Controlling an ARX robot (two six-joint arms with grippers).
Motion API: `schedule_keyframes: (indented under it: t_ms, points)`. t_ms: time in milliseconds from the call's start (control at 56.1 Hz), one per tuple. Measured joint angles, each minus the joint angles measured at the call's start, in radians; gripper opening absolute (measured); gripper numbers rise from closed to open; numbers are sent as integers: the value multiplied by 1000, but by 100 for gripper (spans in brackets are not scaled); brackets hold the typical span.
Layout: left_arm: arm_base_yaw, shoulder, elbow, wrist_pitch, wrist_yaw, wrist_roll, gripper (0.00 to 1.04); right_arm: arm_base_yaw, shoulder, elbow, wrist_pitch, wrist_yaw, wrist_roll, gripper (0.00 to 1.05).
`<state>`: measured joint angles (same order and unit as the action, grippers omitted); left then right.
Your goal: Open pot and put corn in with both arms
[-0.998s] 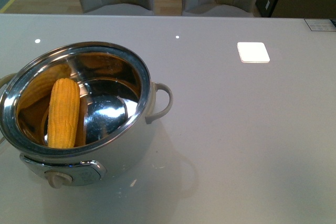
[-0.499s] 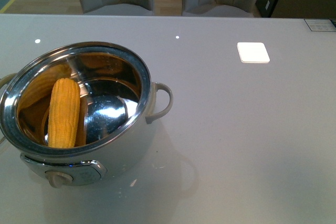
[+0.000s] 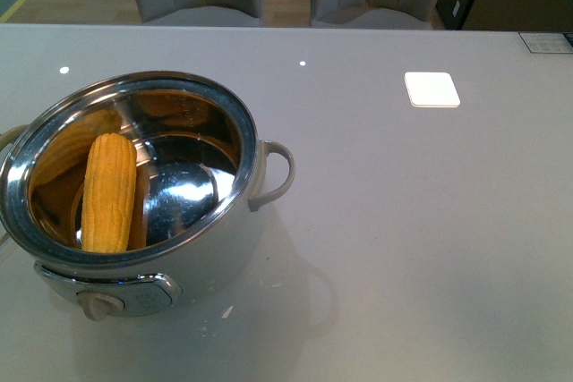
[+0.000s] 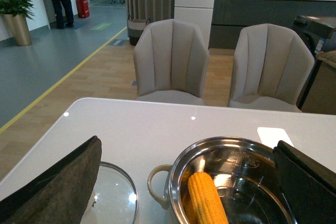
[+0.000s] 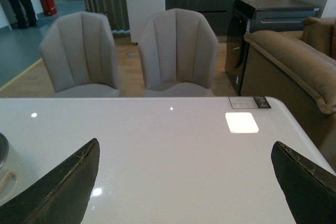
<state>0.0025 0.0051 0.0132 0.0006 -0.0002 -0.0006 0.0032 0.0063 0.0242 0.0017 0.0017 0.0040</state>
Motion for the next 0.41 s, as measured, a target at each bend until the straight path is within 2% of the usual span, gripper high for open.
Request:
schedule_keyframes:
  t_ms: [410]
  points:
    - [0, 0, 0, 0, 0, 0, 98, 0, 0, 0, 0, 0, 0, 96]
